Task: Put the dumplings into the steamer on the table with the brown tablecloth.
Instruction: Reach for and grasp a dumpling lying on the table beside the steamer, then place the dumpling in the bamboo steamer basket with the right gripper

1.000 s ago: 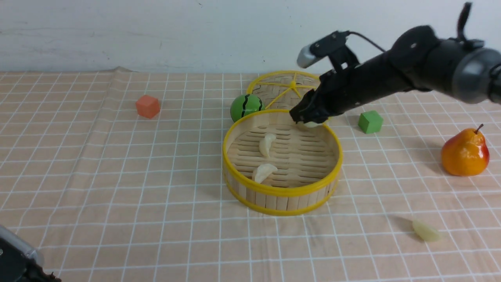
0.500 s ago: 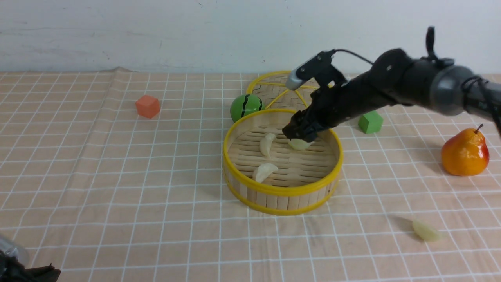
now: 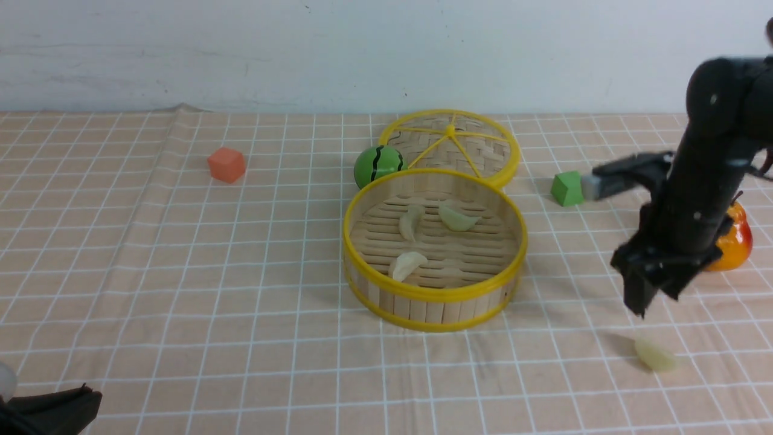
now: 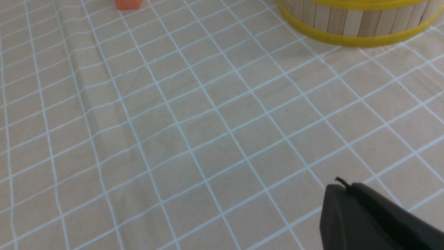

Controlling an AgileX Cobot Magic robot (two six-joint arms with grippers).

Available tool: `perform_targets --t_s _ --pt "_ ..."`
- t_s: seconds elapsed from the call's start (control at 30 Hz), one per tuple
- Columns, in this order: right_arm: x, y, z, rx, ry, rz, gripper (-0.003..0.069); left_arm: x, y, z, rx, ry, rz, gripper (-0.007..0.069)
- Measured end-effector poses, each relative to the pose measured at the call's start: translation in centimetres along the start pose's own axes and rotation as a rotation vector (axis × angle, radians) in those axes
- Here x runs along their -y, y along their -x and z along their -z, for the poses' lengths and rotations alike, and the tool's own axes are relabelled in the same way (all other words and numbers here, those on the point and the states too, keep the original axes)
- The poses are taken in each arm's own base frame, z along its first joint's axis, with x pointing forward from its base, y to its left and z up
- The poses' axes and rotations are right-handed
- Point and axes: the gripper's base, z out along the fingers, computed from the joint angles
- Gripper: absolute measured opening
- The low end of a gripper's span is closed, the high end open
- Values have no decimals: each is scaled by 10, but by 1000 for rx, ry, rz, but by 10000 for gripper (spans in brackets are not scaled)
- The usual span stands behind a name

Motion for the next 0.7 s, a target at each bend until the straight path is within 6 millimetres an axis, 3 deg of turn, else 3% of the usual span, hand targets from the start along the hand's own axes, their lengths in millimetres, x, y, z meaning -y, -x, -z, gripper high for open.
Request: perform_targets --t_s 0.07,0.17,0.33,0.37,0.43,0.6,0.63,0.67,0.7 --pt "-3 -10 -21 -77 24 -5 447 1 1 0 11 -8 7 -13" --pt "-7 -16 -34 -92 29 -1 434 1 1 0 14 -11 11 -13" --pt "-7 -17 -40 -82 16 5 320 2 1 0 13 -18 34 -13" --pt "-7 -17 -40 -81 12 6 260 2 1 0 10 -22 52 -11" --pt "-7 -17 -38 -81 12 7 255 2 1 0 8 -23 58 -10" --pt "-15 -2 -13 -15 84 -18 255 2 1 0 12 -27 65 -6" --pt "-26 10 8 70 111 -9 255 3 2 0 23 -31 65 -4" --pt "-27 12 13 88 117 -7 255 3 2 0 24 -32 65 -4" --pt "-43 21 30 151 134 35 255 3 4 0 38 -37 65 -3"
